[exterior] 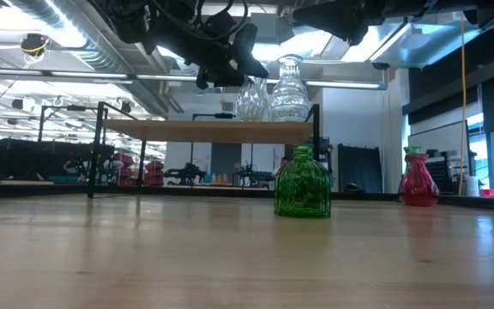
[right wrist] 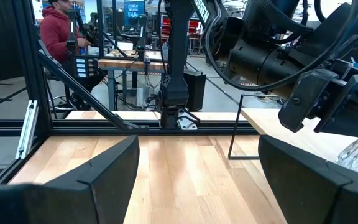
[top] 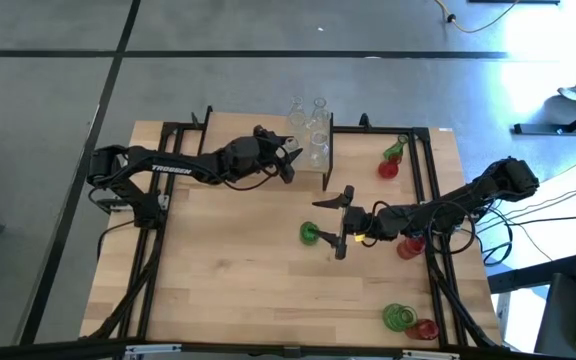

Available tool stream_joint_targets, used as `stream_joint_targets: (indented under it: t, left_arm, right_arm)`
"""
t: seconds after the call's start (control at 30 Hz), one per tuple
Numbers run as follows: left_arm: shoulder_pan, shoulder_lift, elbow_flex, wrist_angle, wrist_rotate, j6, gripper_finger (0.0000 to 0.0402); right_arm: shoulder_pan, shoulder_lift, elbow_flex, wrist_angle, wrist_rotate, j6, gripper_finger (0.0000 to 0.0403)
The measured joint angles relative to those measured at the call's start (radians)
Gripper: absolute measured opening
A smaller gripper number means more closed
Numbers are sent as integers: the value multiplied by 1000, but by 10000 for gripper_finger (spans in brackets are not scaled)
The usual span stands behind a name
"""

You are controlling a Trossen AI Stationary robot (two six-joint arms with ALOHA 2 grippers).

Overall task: Sort vases onto shelf
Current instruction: Put the transparent vase aligned with the other transparent vases on the shelf

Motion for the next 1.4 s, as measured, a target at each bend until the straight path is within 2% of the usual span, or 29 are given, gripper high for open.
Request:
stream_joint_targets:
  t: [0.27,0.6,0.83,0.97,1.13,1.27,1.4]
  left_arm:
    - [0,-2,0,27,5,0,269]
    - [-1,-8,-1,101,6,0,269]
    - [-17,-75,-2,93,6,0,268]
    - [-45,-160,-2,-23,-17,0,268]
    - [-74,-251,-1,-326,-141,21,268]
    - [-82,-259,-1,-525,-264,-17,268]
    - [-68,-221,-1,-555,-282,-35,263]
  right_arm:
    - [0,0,0,0,0,0,316]
    - [0,0,0,-8,0,0,316]
    - [1,0,0,-22,0,1,316]
    - [2,0,0,-26,0,2,316]
    - [2,0,0,-26,0,5,316]
    - [2,0,0,-26,0,15,316]
    - [2,0,0,-25,0,15,316]
